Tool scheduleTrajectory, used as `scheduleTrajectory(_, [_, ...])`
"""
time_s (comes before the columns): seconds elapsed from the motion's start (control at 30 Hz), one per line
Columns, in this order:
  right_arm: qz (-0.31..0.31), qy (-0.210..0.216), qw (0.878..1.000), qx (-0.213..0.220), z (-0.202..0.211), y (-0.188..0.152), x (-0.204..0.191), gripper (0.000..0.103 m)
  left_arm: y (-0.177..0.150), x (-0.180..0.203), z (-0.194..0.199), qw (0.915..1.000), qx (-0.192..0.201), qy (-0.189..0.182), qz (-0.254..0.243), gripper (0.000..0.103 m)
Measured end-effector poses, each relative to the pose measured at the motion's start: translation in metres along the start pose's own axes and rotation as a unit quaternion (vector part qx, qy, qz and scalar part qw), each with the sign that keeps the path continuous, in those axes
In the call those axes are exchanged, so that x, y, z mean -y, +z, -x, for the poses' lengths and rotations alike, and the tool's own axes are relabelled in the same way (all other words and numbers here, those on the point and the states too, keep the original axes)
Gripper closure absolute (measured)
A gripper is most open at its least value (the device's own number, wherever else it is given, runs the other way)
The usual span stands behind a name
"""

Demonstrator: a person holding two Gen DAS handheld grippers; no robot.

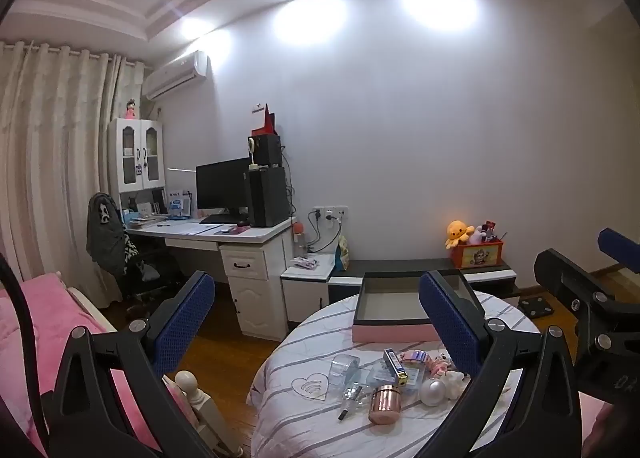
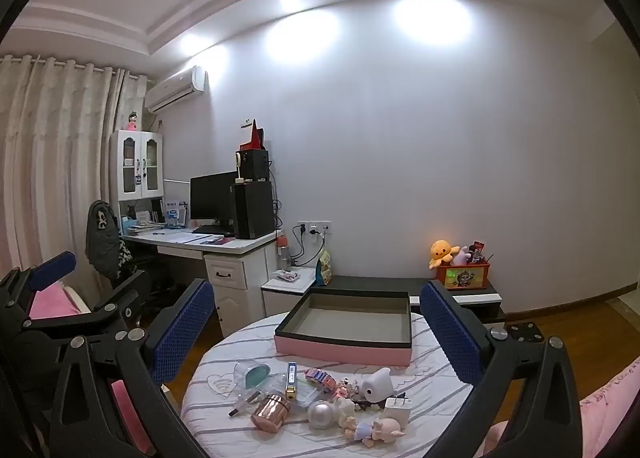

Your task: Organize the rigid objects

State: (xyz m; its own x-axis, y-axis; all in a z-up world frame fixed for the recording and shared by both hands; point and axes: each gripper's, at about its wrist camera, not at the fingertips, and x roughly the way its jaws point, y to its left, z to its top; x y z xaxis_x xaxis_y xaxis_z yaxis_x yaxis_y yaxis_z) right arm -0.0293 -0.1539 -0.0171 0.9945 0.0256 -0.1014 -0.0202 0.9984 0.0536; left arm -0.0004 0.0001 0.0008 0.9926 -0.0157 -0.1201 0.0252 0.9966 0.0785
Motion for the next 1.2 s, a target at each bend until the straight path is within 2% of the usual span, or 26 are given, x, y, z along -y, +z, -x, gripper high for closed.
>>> scheduleTrajectory(0.33, [0.002,-0.005,1.0,0.002,0.0,0.0,-0.001,0.0,0.001,0.003,-0.01,1.0,-0.003,-0.003,0.005,0.0])
scheduleTrajectory(1.2, [0.0,-0.01,1.0,0.008,0.008,0.002,0.002,0.0,0.001,0.0,0.0,0.9999,0.007,-0.012,0.007,0.0])
